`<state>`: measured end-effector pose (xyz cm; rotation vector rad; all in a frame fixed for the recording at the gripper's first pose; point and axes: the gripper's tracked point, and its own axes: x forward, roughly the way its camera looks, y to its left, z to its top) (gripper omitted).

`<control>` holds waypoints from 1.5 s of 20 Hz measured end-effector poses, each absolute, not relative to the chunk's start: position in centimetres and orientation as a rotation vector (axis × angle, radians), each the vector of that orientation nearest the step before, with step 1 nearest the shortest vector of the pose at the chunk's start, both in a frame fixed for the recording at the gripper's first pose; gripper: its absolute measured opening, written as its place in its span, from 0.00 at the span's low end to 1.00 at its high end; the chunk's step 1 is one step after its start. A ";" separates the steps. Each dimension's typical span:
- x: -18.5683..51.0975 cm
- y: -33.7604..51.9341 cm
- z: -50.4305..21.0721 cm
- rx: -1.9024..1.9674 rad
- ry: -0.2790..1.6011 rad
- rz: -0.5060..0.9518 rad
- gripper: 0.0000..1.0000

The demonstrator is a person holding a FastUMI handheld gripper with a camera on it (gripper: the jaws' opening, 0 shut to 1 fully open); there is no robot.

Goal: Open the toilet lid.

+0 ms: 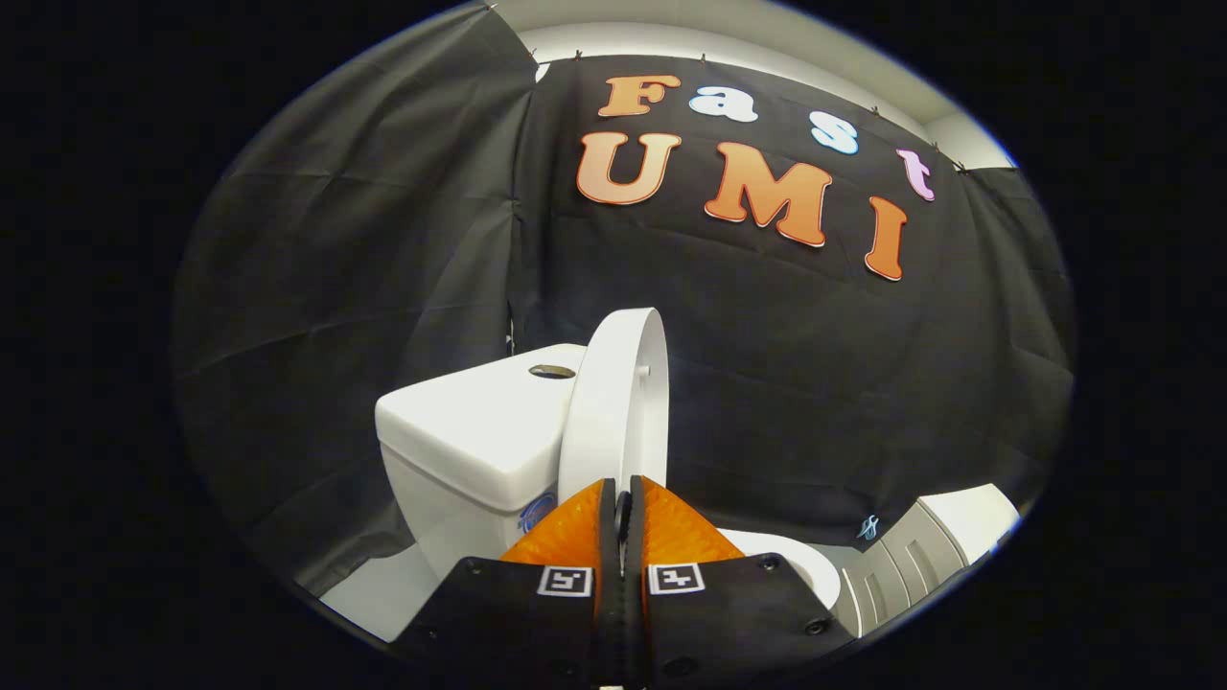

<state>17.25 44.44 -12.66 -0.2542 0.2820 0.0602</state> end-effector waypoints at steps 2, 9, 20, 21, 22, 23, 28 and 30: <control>17.2 44.0 -12.5 -0.252 0.281 0.042 0.08; 17.3 44.1 -12.0 -0.135 0.301 0.091 0.43; 20.3 29.9 -1.9 -0.158 0.118 -0.017 0.91; 20.3 27.5 -0.8 -0.160 0.105 -0.037 0.91; 19.9 25.3 0.2 -0.157 0.092 -0.056 0.91; 19.4 23.0 0.9 -0.151 0.083 -0.074 0.91; 15.1 11.9 4.4 -0.131 0.040 -0.160 0.91; 13.1 7.9 6.0 -0.162 0.010 -0.213 0.91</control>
